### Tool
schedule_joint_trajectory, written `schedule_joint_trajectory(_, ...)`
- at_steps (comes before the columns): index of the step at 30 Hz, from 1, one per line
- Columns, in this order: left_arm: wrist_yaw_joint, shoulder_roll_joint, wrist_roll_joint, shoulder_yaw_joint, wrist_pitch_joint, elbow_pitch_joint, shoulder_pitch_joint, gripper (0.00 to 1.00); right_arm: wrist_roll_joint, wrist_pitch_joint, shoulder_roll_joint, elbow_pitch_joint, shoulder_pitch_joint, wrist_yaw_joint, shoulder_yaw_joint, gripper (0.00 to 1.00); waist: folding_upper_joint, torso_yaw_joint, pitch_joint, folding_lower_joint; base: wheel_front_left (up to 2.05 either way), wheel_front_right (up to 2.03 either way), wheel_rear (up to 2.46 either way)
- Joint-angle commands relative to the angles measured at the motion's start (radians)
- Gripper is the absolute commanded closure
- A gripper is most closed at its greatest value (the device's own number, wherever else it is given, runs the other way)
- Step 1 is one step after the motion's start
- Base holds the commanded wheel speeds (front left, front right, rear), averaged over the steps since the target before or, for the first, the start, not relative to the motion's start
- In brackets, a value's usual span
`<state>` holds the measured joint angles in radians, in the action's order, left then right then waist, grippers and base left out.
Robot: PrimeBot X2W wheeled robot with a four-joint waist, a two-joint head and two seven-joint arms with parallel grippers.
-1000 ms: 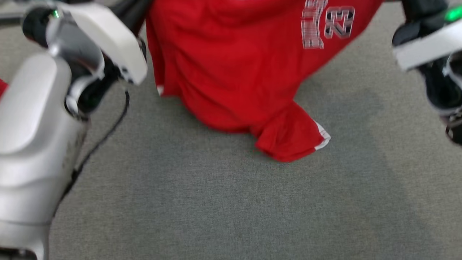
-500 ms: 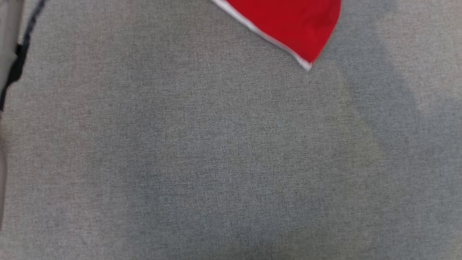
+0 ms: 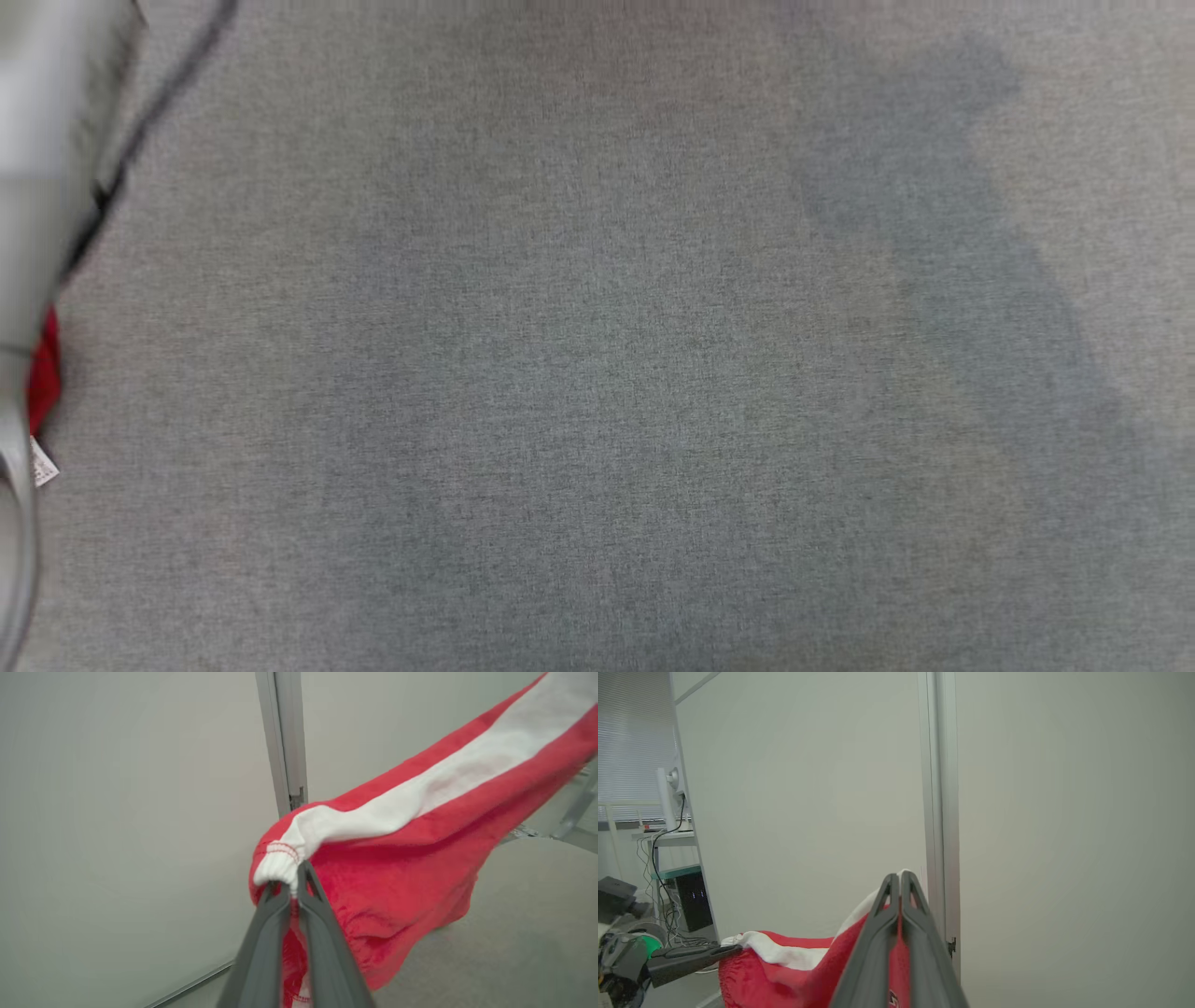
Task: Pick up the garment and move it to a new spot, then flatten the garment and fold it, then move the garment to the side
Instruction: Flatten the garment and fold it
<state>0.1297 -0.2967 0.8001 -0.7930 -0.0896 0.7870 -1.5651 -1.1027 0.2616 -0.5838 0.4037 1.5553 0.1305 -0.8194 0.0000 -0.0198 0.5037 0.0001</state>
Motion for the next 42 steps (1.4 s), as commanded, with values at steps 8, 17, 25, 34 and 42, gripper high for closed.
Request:
schedule_joint_trajectory(8,0.001,-0.099,0.191,-0.205,-0.035,-0.093,0.281,1.00,-0.028,0.004,-0.026,-0.057,-0.274,0.001,-0.125,1.00,0.0000,-0.031,-0.171,-0.0001,0.00,0.00,0.00)
schedule_joint_trajectory(17,0.001,-0.231,0.499,-0.292,-0.222,-0.299,0.584,1.00,-0.172,0.004,-0.076,-0.124,-0.588,0.001,-0.281,1.00,0.0000,-0.051,-0.366,-0.0001,0.00,0.00,0.00)
schedule_joint_trajectory(25,-0.010,-0.350,0.611,-0.320,-0.351,-0.507,0.709,1.00,-0.255,0.004,-0.192,-0.243,-0.713,0.001,-0.377,1.00,0.0000,-0.048,-0.407,-0.0001,0.00,0.00,0.00)
schedule_joint_trajectory(34,-0.094,-0.506,0.681,-0.323,-0.366,-0.850,0.843,1.00,-0.300,0.003,-0.364,-0.375,-0.840,0.001,-0.390,1.00,0.0000,-0.042,-0.391,-0.0001,0.00,0.00,0.00)
schedule_joint_trajectory(42,-0.155,-0.585,0.709,-0.327,-0.358,-1.012,0.908,1.00,-0.340,-0.006,-0.474,-0.430,-0.912,0.000,-0.379,1.00,0.0000,-0.016,-0.376,-0.0001,0.00,0.00,0.00)
